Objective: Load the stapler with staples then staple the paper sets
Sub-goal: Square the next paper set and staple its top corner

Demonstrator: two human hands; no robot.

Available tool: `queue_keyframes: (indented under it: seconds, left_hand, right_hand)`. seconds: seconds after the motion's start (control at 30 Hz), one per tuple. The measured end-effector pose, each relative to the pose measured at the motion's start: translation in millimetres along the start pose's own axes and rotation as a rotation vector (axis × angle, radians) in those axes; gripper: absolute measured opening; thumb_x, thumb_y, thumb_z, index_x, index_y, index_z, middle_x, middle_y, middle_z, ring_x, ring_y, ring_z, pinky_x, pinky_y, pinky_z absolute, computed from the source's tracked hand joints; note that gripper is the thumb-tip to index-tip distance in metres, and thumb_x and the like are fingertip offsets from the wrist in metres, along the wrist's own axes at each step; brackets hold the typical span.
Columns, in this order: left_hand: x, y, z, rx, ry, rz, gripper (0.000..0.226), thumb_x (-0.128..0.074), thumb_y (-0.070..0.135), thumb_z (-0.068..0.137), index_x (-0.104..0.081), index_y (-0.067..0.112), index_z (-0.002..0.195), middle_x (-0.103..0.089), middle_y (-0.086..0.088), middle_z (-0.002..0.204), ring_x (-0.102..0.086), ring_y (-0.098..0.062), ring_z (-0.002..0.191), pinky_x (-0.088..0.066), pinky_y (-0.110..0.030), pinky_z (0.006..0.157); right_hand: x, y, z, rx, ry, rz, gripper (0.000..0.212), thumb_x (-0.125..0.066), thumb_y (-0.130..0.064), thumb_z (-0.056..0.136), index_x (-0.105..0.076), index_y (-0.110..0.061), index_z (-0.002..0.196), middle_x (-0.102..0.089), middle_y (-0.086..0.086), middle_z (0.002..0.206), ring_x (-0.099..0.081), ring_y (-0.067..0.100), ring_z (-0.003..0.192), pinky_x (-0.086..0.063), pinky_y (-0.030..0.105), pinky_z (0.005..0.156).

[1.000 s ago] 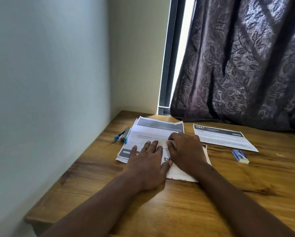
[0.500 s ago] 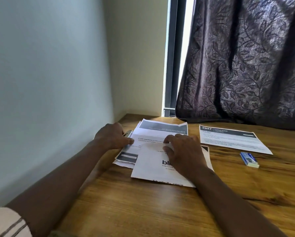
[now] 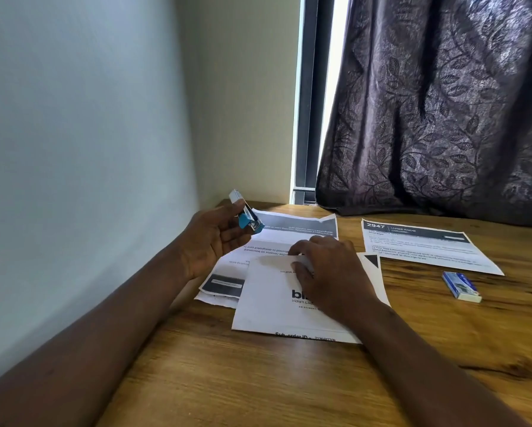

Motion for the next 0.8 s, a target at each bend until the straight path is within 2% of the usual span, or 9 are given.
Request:
queue_keyframes:
  seconds: [0.07, 0.13, 0.2, 0.3, 0.37, 0.5, 0.6, 0.67, 0.8]
  left_hand:
    - [-1.2, -0.7, 0.3, -0.011, -0.015, 0.026, 0.025, -0.069, 0.028, 0.092, -0.069, 0.008, 0.108, -0.078, -0.013, 0.091, -0.078, -0.02, 0.072, -0.063, -0.027, 0.059]
    - [0.1, -1.7, 1.8, -0.055, -0.023, 0.154, 0.036, -0.072, 0.032, 0.086, -0.068, 0.01, 0.114, -0.077, -0.015, 0.102, -0.079, -0.023, 0.08, -0.063, -0.028, 0.063]
    - [-1.4, -2.8, 2.9, -0.113, -0.045, 0.325, 0.05, -0.074, 0.035, 0.078, -0.066, 0.012, 0.122, -0.076, -0.015, 0.113, -0.078, -0.027, 0.091, -0.064, -0.031, 0.073]
    - [-9.2, -3.7, 0.1, -0.179, -0.097, 0.456, 0.052, -0.073, 0.035, 0.078, -0.065, 0.014, 0.125, -0.075, -0.012, 0.116, -0.074, -0.032, 0.106, -0.061, -0.04, 0.092]
    - [-14.1, -2.2, -3.0, -0.213, -0.122, 0.506, 0.056, -0.073, 0.038, 0.074, -0.064, 0.016, 0.125, -0.074, -0.012, 0.119, -0.071, -0.032, 0.111, -0.057, -0.045, 0.099]
    - [-16.9, 1.1, -6.7, -0.284, -0.156, 0.598, 0.06, -0.077, 0.043, 0.073, -0.062, 0.015, 0.124, -0.076, -0.007, 0.117, -0.071, -0.025, 0.114, -0.057, -0.042, 0.099]
    - [-15.5, -4.1, -4.1, -0.246, -0.195, 0.611, 0.033, -0.072, 0.02, 0.087, -0.062, 0.014, 0.118, -0.079, -0.002, 0.111, -0.074, -0.008, 0.105, -0.061, -0.027, 0.083]
    - [-16.9, -7.5, -2.8, -0.215, -0.223, 0.621, 0.027, -0.068, 0.01, 0.093, -0.06, 0.014, 0.118, -0.079, 0.0, 0.108, -0.074, -0.001, 0.1, -0.06, -0.022, 0.076]
    - [-19.0, -6.3, -4.3, -0.211, -0.221, 0.627, 0.053, -0.07, 0.029, 0.08, -0.057, 0.01, 0.128, -0.079, 0.001, 0.109, -0.075, -0.002, 0.097, -0.062, -0.033, 0.086]
  right_hand:
    - [1.2, -0.8, 0.1, 0.009, 0.019, 0.015, 0.022, -0.055, -0.035, 0.097, -0.066, -0.031, 0.116, -0.068, -0.006, 0.112, -0.057, 0.019, 0.113, -0.035, 0.041, 0.102]
    - [2.5, -1.6, 0.5, 0.013, 0.039, 0.031, 0.02, -0.055, -0.036, 0.097, -0.067, -0.031, 0.113, -0.069, -0.006, 0.108, -0.058, 0.019, 0.109, -0.036, 0.041, 0.1]
    - [4.0, -2.7, 0.4, 0.019, 0.058, 0.043, 0.019, -0.054, -0.035, 0.098, -0.068, -0.03, 0.11, -0.07, -0.006, 0.105, -0.059, 0.019, 0.107, -0.038, 0.042, 0.099]
    - [5.4, -2.7, 0.2, 0.021, 0.076, 0.055, 0.019, -0.054, -0.036, 0.099, -0.069, -0.03, 0.108, -0.07, -0.006, 0.105, -0.059, 0.018, 0.105, -0.038, 0.041, 0.099]
    - [4.7, -3.0, 0.3, 0.021, 0.064, 0.044, 0.02, -0.052, -0.037, 0.099, -0.068, -0.03, 0.109, -0.07, -0.006, 0.106, -0.058, 0.016, 0.106, -0.037, 0.04, 0.1]
    - [4.5, -2.9, 0.5, 0.02, 0.07, 0.038, 0.02, -0.051, -0.037, 0.1, -0.068, -0.03, 0.108, -0.07, -0.007, 0.107, -0.058, 0.016, 0.107, -0.036, 0.04, 0.1]
    - [3.3, -3.5, 0.5, 0.023, 0.083, 0.041, 0.019, -0.051, -0.037, 0.099, -0.067, -0.03, 0.107, -0.07, -0.007, 0.107, -0.059, 0.016, 0.107, -0.037, 0.04, 0.099]
    - [3.3, -2.9, 0.8, 0.017, 0.087, 0.049, 0.018, -0.052, -0.036, 0.099, -0.067, -0.03, 0.107, -0.07, -0.006, 0.107, -0.059, 0.016, 0.107, -0.037, 0.039, 0.099]
    - [3.2, -3.3, 0.7, 0.015, 0.081, 0.042, 0.018, -0.052, -0.035, 0.1, -0.066, -0.03, 0.109, -0.07, -0.006, 0.108, -0.057, 0.016, 0.108, -0.036, 0.039, 0.1]
Point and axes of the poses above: each hand's wrist, its own z-axis towards the middle knuckle, its own x-axis out of the back of the hand, y = z × x, the point moved 6 cm from there along z, towards the middle knuckle
